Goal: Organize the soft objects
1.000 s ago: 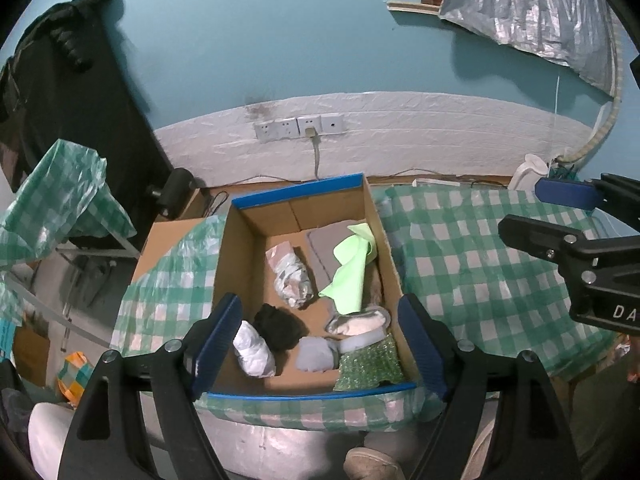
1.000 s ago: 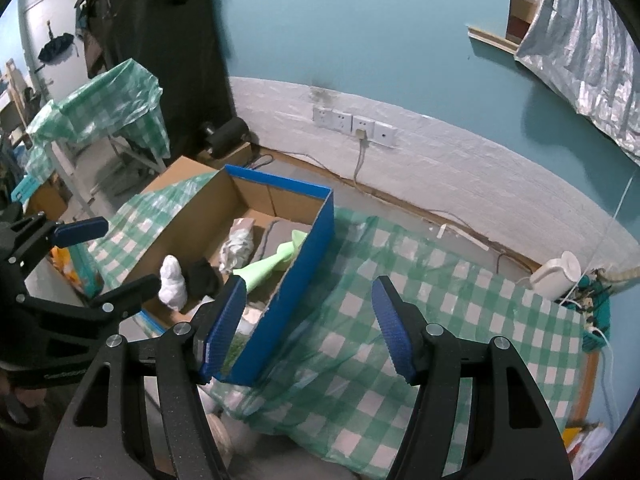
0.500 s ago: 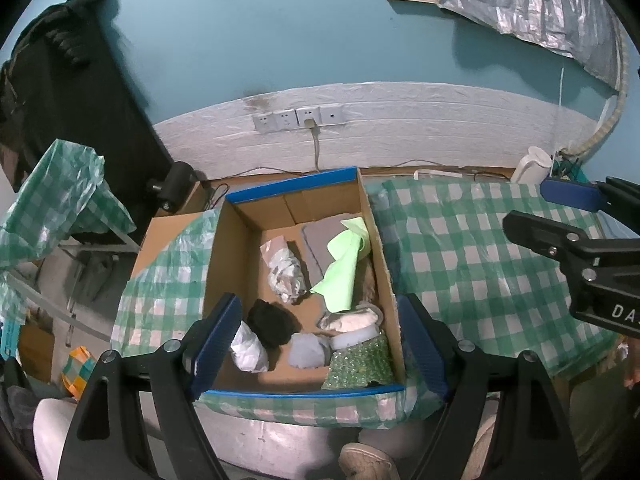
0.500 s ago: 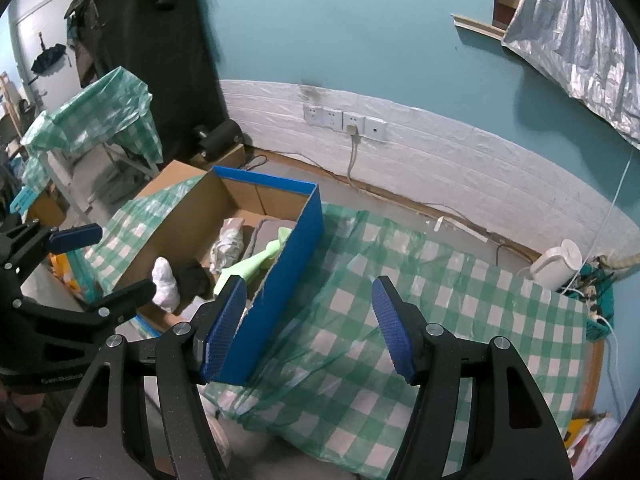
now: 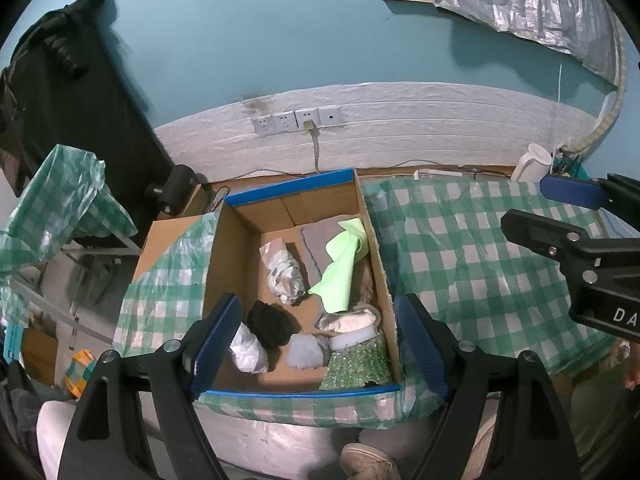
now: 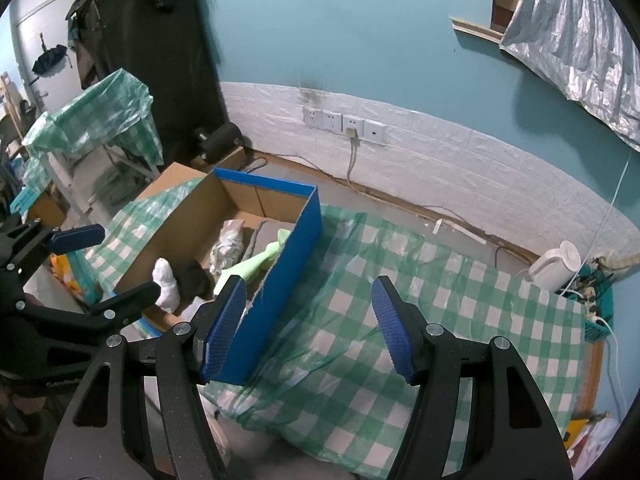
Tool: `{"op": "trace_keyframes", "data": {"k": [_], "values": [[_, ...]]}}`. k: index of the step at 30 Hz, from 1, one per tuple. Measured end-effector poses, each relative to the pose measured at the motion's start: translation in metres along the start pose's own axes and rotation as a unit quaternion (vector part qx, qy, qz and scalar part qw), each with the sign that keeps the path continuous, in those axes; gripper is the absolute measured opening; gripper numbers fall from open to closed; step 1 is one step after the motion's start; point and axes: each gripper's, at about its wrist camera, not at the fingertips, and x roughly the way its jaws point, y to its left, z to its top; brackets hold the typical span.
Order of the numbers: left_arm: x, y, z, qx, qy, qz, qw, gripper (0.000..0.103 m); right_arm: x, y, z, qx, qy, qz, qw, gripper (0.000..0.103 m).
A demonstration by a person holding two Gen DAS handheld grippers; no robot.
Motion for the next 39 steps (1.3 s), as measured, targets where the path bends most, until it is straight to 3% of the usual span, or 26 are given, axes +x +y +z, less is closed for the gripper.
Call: {"op": "trace_keyframes", "data": {"k": [35, 39], "values": [[0.0049, 0.0004, -0.0028, -0.014, 0.013, -0.006, 0.9998, 0.083, -0.0012, 0.0001, 0.0004, 0.000, 0.001, 0.000, 1.000, 0.065], [0.0059, 0.0004, -0.0031, -0.015, 0.015, -0.005, 0.9998, 0.087, -0.0019, 0.0007, 0.0004, 0.000, 0.002, 0.000, 1.000, 0.065]]}}
